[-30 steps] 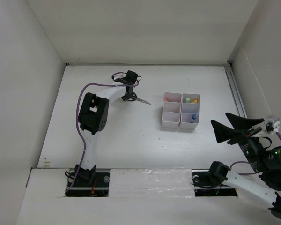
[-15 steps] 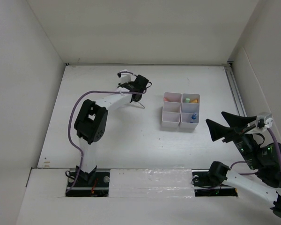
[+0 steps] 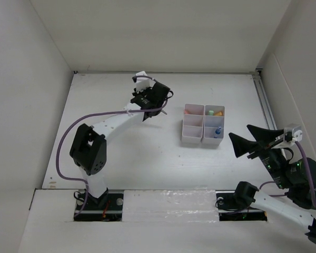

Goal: Sort the stationery into containers
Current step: Grab a piece of stationery with the left arm, then place the stationery into the container

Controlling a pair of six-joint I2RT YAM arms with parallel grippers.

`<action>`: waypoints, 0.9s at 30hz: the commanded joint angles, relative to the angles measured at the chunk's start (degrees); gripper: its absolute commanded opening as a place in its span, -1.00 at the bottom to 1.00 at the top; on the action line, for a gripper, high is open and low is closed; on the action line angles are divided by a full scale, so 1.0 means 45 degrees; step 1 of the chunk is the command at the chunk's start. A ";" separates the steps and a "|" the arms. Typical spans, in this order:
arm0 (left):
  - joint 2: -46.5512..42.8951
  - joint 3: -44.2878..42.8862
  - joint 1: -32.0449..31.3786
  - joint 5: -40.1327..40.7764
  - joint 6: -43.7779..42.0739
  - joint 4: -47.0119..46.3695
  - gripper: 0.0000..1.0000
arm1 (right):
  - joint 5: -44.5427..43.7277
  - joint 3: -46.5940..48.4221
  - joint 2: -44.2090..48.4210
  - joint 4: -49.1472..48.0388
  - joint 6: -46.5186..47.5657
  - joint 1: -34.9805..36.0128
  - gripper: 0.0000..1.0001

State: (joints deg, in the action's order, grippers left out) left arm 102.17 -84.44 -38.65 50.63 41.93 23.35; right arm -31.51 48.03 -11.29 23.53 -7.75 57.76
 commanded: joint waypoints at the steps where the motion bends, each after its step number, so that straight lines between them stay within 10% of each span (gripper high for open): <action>1: -0.1180 -0.0198 -0.0725 0.1675 -0.0469 0.0160 -1.00 | -0.0302 0.0459 -0.0342 -0.0385 0.0081 -0.0042 0.91; 9: -0.3072 0.0678 -0.3203 0.4099 -0.2341 -0.1142 -1.00 | -0.0810 0.0694 -0.0343 -0.0014 0.0081 -0.0042 0.91; 22: -0.4464 0.3881 -0.5745 0.3182 -0.7242 -0.8974 -1.00 | -0.0694 0.0811 -0.0967 -0.0326 -0.0035 -0.0042 0.91; 27: -0.3235 0.2926 -0.5863 0.3066 -0.7071 -0.8976 -1.00 | -0.0539 0.0811 -0.1202 -0.0561 -0.0036 -0.0042 0.91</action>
State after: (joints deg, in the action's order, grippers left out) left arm 85.65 -68.45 -65.30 64.29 13.13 -10.44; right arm -34.30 49.91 -16.01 23.81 -7.77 57.76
